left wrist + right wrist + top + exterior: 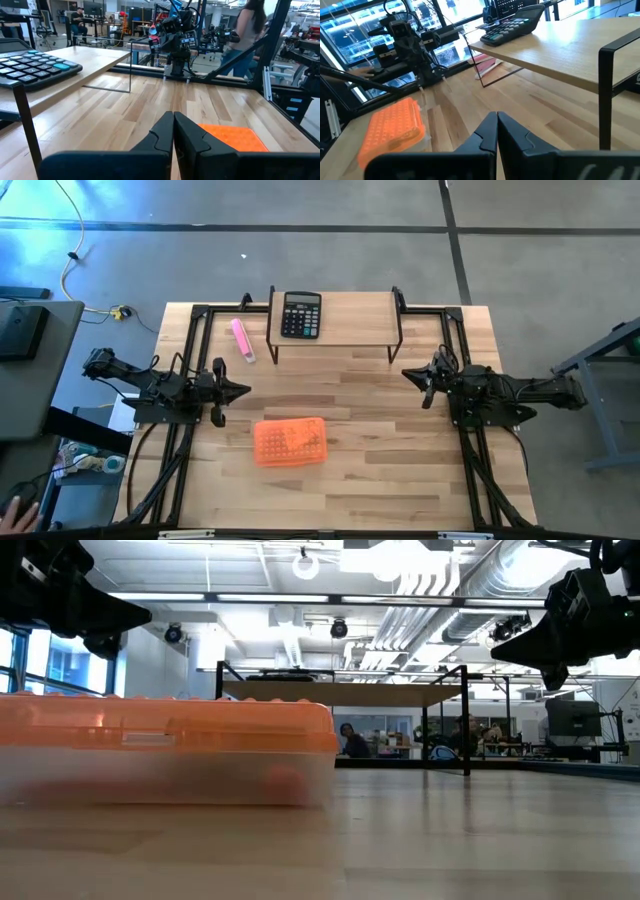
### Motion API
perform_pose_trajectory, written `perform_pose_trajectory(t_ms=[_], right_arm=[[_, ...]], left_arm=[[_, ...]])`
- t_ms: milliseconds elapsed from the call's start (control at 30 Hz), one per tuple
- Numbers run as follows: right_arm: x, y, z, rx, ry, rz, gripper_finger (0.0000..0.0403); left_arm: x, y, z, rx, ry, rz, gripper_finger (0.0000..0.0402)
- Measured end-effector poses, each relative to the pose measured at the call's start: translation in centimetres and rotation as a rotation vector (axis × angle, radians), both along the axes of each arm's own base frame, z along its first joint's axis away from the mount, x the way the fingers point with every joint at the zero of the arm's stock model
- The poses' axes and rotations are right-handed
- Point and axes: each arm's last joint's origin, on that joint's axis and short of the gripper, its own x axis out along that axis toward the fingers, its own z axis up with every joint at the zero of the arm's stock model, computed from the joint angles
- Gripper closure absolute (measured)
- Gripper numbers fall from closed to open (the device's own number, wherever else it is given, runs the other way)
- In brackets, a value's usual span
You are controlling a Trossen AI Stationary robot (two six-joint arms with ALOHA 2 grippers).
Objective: Pack school essentials
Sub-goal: Return to Home Position
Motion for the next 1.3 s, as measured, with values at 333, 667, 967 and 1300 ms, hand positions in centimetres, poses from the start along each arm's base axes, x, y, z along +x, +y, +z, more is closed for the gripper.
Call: perform_pose_trajectory(t_ms=[333,667,967,1300], right_arm=[[0.00,0.00,0.00,0.000,0.000,0.000,0.0403],[0.00,0.00,0.00,0.000,0.000,0.000,0.0403],[0.00,0.00,0.00,0.000,0.000,0.000,0.0403],[0.00,0.00,0.00,0.000,0.000,0.000,0.0403]], left_arm=[[0.00,0.00,0.00,0.000,0.000,0.000,0.0398],[0.00,0.00,0.01,0.000,0.000,0.000,0.0398],[0.00,0.00,0.01,0.000,0.000,0.000,0.0398],[0.00,0.00,0.01,0.000,0.000,-0.001,0.0398]])
